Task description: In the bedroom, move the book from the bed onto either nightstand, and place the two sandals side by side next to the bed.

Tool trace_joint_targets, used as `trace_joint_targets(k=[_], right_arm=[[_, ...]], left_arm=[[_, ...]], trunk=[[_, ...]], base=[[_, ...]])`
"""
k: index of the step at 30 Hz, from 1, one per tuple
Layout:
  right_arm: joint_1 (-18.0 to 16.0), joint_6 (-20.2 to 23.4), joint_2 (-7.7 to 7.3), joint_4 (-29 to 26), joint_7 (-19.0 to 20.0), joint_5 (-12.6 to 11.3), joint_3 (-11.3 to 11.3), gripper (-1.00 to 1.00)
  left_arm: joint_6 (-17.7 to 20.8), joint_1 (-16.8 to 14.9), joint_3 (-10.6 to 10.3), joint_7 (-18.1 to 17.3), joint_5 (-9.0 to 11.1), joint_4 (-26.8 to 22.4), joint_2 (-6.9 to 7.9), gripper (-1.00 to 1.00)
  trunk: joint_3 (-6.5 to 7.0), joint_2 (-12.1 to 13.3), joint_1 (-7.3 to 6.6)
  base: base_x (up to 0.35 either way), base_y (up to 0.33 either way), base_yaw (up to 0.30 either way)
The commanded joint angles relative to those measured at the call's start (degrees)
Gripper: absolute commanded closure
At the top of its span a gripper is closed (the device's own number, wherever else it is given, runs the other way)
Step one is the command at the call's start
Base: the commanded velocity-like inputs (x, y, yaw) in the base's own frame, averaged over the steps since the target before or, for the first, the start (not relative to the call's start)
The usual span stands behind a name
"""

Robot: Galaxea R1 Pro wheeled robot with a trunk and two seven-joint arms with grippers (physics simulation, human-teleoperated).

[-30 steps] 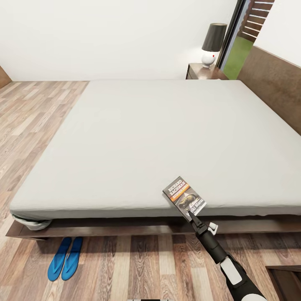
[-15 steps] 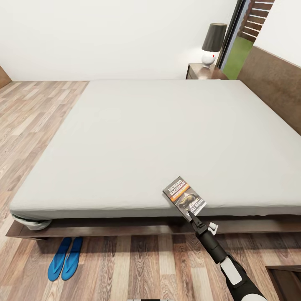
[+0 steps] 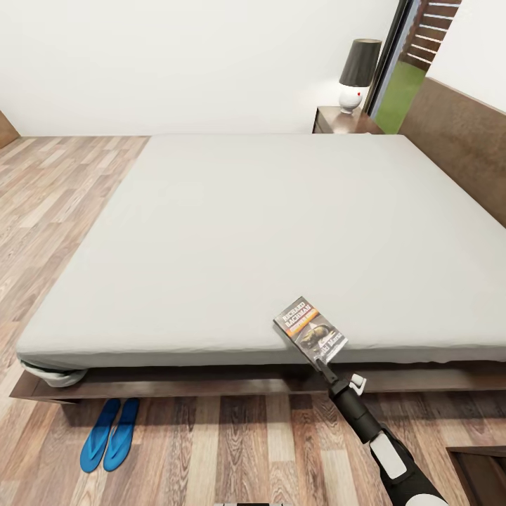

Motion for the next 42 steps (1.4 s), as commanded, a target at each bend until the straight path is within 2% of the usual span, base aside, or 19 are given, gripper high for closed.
trace_joint_targets(k=[1, 32, 42], right_arm=[[0.0, 0.6, 0.00, 0.0, 0.2, -0.3, -0.1, 1.00], [0.0, 0.6, 0.08, -0.1, 0.1, -0.3, 0.1, 1.00], [0.0, 0.5, 0.09, -0.1, 0.2, -0.3, 0.1, 1.00]], left_arm=[[-0.3, 0.0, -0.4, 0.0, 0.6, 0.0, -0.01, -1.00], [-0.5, 0.0, -0.4, 0.1, 0.7, 0.0, -0.01, -1.00], [-0.6, 0.0, -0.3, 0.1, 0.7, -0.1, -0.01, -1.00]], trunk=[[-0.03, 0.0, -0.01], [-0.03, 0.0, -0.01], [1.77, 4.0, -2.20]], base=[[0.000, 0.000, 0.000], [0.000, 0.000, 0.000], [0.000, 0.000, 0.000]])
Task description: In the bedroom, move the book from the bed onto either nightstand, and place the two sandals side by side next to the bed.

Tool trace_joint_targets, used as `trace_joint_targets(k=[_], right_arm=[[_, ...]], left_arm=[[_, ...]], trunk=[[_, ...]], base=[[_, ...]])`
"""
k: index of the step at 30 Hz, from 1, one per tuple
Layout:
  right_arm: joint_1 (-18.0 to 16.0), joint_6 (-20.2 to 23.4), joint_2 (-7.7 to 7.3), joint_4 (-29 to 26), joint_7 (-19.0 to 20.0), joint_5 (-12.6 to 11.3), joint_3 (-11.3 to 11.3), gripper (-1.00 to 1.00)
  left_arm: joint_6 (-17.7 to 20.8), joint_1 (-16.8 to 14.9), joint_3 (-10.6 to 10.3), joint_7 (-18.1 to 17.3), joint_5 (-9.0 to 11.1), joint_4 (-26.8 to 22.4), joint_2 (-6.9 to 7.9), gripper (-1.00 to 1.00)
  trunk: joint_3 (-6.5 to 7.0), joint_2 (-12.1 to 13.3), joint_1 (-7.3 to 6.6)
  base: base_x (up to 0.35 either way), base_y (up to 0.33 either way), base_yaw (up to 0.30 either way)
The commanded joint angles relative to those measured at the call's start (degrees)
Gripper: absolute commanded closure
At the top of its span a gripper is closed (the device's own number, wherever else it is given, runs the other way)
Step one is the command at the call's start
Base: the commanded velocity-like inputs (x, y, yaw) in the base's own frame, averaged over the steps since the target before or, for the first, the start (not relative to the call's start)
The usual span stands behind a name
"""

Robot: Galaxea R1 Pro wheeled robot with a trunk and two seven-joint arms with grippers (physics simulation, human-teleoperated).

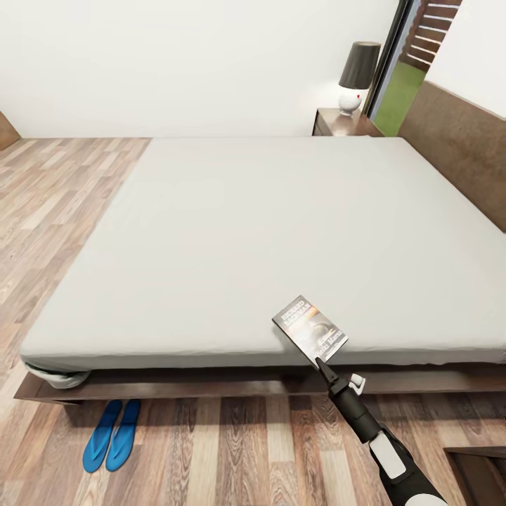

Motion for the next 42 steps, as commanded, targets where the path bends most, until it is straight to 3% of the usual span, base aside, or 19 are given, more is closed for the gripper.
trace_joint_targets(k=[1, 23, 30, 42], right_arm=[[0.0, 0.6, 0.00, 0.0, 0.2, -0.3, -0.1, 1.00], [0.0, 0.7, -0.16, -0.4, 0.4, 0.0, 0.4, 1.00], [0.0, 0.8, -0.17, -0.6, 3.7, 0.3, 0.6, 1.00], [0.0, 0.9, -0.17, -0.6, 5.3, 0.4, 0.6, 1.00]], left_arm=[[-0.3, 0.0, -0.4, 0.0, 0.6, 0.0, -0.01, -1.00], [-0.3, 0.0, -0.4, 0.0, 0.6, 0.1, -0.01, -1.00], [-0.3, 0.0, -0.4, 0.0, 0.6, 0.1, -0.01, -1.00], [-0.2, 0.0, -0.5, 0.2, 0.6, 0.2, -0.01, -1.00]], trunk=[[0.16, 0.4, -0.23], [4.10, 9.2, -5.06], [5.36, 12.0, -6.60], [7.52, 16.8, -9.24]], base=[[0.000, 0.000, 0.000], [0.000, 0.000, 0.000], [0.000, 0.000, 0.000], [0.000, 0.000, 0.000]])
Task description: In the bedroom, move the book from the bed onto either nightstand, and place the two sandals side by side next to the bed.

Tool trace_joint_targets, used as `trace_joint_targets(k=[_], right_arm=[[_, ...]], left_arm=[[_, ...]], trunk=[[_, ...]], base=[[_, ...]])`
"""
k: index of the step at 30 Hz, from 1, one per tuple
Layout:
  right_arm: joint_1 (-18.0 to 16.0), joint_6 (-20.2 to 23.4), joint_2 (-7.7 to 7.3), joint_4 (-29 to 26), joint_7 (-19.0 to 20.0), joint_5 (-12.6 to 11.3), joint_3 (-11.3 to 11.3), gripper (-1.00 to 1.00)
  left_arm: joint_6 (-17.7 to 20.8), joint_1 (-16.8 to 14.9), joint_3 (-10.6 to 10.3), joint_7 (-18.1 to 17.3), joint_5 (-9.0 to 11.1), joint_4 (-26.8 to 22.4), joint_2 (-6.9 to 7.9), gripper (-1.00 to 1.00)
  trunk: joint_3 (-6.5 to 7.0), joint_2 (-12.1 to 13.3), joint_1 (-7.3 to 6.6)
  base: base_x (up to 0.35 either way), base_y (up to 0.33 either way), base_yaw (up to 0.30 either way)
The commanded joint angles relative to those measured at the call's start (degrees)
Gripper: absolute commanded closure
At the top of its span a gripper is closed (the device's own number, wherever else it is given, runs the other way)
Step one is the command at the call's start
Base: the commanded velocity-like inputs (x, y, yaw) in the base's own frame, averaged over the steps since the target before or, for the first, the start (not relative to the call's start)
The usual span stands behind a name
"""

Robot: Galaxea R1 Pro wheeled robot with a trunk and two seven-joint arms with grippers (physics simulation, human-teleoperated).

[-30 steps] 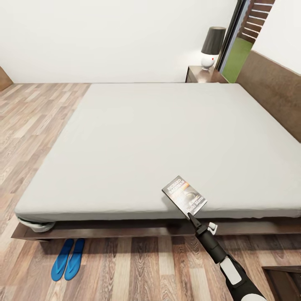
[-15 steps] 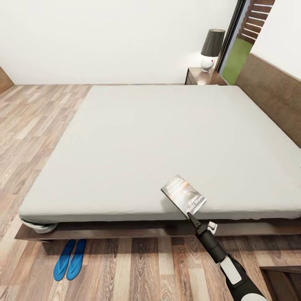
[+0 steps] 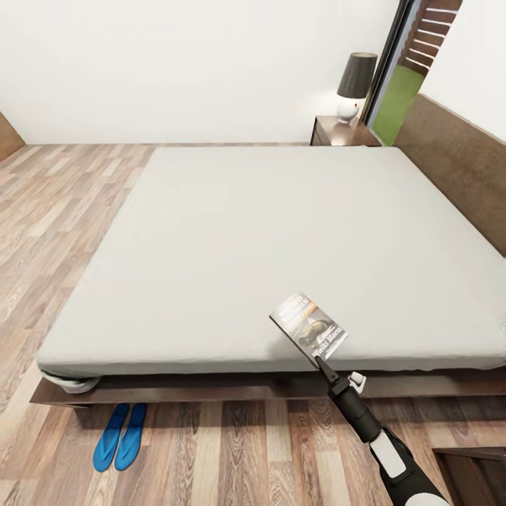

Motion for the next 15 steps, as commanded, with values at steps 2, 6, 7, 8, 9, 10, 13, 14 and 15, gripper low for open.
trace_joint_targets(k=[2, 6, 7, 8, 9, 10, 13, 14, 15], right_arm=[[0.0, 1.2, 0.02, -0.1, 0.2, -0.2, 0.0, 1.00], [0.0, 3.1, 0.05, -0.4, 0.3, -0.1, 0.1, 1.00], [0.0, 3.7, 0.08, -0.5, 0.3, -0.1, 0.1, 1.00], [0.0, 4.1, 0.10, -0.6, 0.3, -0.1, 0.1, 1.00], [0.0, 4.8, 0.11, -0.9, 0.3, -0.1, 0.2, 1.00], [0.0, 4.8, 0.11, -0.9, 0.3, -0.1, 0.2, 1.00], [0.0, 5.4, 0.08, -1.0, 0.2, -0.1, 0.2, 1.00], [0.0, 5.6, 0.05, -1.1, 0.3, -0.1, 0.2, 1.00], [0.0, 5.7, 0.04, -1.1, 0.3, -0.1, 0.2, 1.00]], left_arm=[[-0.3, 0.0, -0.4, 0.1, 0.6, 0.0, -0.01, -1.00], [-0.2, 0.0, -0.4, 0.1, 0.6, 0.0, -0.01, -1.00], [-0.2, 0.0, -0.4, 0.1, 0.6, 0.0, -0.01, -1.00], [-0.2, 0.0, -0.4, 0.1, 0.6, 0.0, -0.01, -1.00], [-0.2, 0.0, -0.4, 0.1, 0.6, 0.0, -0.01, -1.00], [-0.2, 0.0, -0.4, 0.1, 0.6, 0.0, -0.01, -1.00], [-0.1, 0.0, -0.4, 0.1, 0.6, 0.0, -0.02, -1.00], [-0.1, 0.0, -0.4, 0.2, 0.6, 0.0, -0.04, -1.00], [-0.1, 0.0, -0.4, 0.2, 0.6, 0.0, -0.03, -1.00]], trunk=[[0.33, 0.8, -0.45], [1.05, 2.4, -1.33], [1.23, 2.8, -1.55], [1.41, 3.2, -1.77], [1.59, 3.6, -1.99], [1.77, 4.0, -2.20], [2.31, 5.2, -2.86], [2.49, 5.6, -3.08], [2.67, 6.0, -3.30]], base=[[0.000, 0.000, 0.000], [0.000, 0.000, 0.000], [0.000, 0.000, 0.000], [0.000, 0.000, 0.000], [0.000, 0.000, 0.000], [0.000, 0.000, 0.000], [0.000, 0.000, 0.000], [0.000, 0.000, 0.000], [0.000, 0.000, 0.000]])
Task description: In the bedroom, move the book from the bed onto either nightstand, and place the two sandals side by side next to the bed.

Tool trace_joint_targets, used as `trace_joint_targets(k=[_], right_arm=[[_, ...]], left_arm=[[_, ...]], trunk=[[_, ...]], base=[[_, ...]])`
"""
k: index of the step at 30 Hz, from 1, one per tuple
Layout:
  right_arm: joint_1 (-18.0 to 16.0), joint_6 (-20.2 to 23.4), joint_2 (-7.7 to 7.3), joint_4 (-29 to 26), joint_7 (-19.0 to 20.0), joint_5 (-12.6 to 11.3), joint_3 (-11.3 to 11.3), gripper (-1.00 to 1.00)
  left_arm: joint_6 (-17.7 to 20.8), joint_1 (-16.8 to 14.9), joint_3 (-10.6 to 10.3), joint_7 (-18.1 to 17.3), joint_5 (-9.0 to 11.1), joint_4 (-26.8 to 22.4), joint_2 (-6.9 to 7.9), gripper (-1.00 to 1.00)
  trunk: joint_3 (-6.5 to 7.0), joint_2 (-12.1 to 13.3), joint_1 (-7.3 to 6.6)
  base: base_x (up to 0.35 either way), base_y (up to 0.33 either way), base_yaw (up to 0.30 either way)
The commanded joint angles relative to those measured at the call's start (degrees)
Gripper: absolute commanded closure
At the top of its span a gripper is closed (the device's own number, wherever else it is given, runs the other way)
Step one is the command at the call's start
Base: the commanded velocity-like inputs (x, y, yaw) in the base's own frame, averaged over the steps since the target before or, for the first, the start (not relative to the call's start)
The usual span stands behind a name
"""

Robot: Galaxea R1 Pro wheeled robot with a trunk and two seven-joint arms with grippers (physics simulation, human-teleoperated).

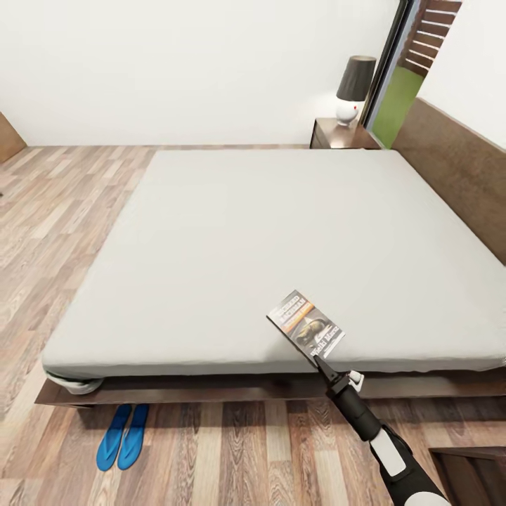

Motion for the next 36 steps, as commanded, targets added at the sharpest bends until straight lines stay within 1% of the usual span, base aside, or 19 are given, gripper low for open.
trace_joint_targets(k=[1, 36], right_arm=[[0.0, 0.6, -0.01, 0.0, 0.1, -0.2, 0.0, 1.00], [0.1, 0.4, 0.04, -0.1, -0.1, -0.1, 0.0, 1.00]], left_arm=[[-0.3, 0.0, -0.4, 0.0, 0.6, 0.0, -0.01, -1.00], [-0.4, 0.0, -0.4, -0.2, 0.6, 0.0, 0.01, -1.00]], trunk=[[0.16, 0.4, -0.23], [6.44, 14.4, -7.91]], base=[[0.000, 0.000, 0.000], [0.000, 0.000, 0.000]])
